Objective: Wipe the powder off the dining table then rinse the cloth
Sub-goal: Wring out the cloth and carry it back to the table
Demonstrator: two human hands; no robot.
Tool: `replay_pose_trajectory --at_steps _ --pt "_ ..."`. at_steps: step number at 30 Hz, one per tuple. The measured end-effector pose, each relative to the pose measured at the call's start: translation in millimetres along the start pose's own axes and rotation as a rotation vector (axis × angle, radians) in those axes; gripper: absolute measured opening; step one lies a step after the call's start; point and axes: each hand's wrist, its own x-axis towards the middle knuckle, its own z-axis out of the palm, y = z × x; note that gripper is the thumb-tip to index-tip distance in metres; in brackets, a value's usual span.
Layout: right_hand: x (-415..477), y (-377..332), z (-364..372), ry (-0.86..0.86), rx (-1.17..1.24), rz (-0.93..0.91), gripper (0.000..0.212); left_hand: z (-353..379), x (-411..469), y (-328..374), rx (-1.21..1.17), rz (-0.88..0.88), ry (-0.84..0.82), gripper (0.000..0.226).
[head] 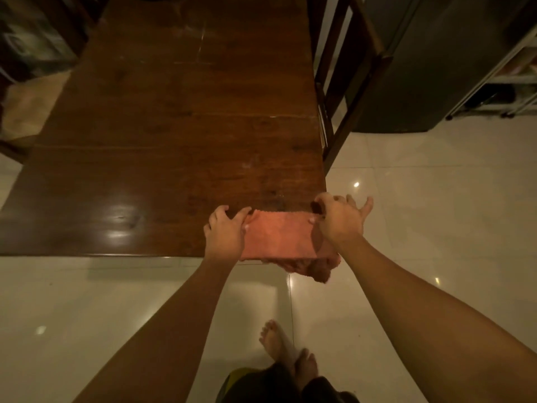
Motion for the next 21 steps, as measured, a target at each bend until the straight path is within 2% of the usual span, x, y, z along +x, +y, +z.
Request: replay_pose_trajectory --at_steps 2,4,7,9,13,18,21 --pt "-21.5 -1.6 -0.3 -0.016 0.023 -0.052 0.042 -1.4 0.6 2.8 0.025 -0.027 -0.015 0.048" --pt "-47.5 -4.4 7.2 -0.106 0.078 -0.152 0.046 -2.2 -0.3 3.8 0.006 -0.051 -0.008 0.054" --pt "-72.0 -3.6 24.0 -0.239 0.083 -0.250 0.060 -3.3 -2.6 -0.7 -0.106 0.034 0.089 0.049" --pt "-76.7 -1.9 32.1 -0.253 0.082 -0.216 0.067 -1.2 -9.1 -4.5 -0.077 0.186 0.067 0.039" --pt "-70.6 -17.5 32.4 -0.310 0.126 -0.097 0.073 14.4 -26.3 -28.1 0.095 0.392 -0.051 0.058" --pt "-53.9 -44.9 31.3 -0.269 0.139 0.073 0.071 9.0 10.3 -56.2 0.233 0.338 -0.147 0.060" --pt "-44.7 -60.4 32.2 -0.178 0.135 0.141 0.053 -8.2 36.0 -58.4 0.269 0.317 -0.165 0.062"
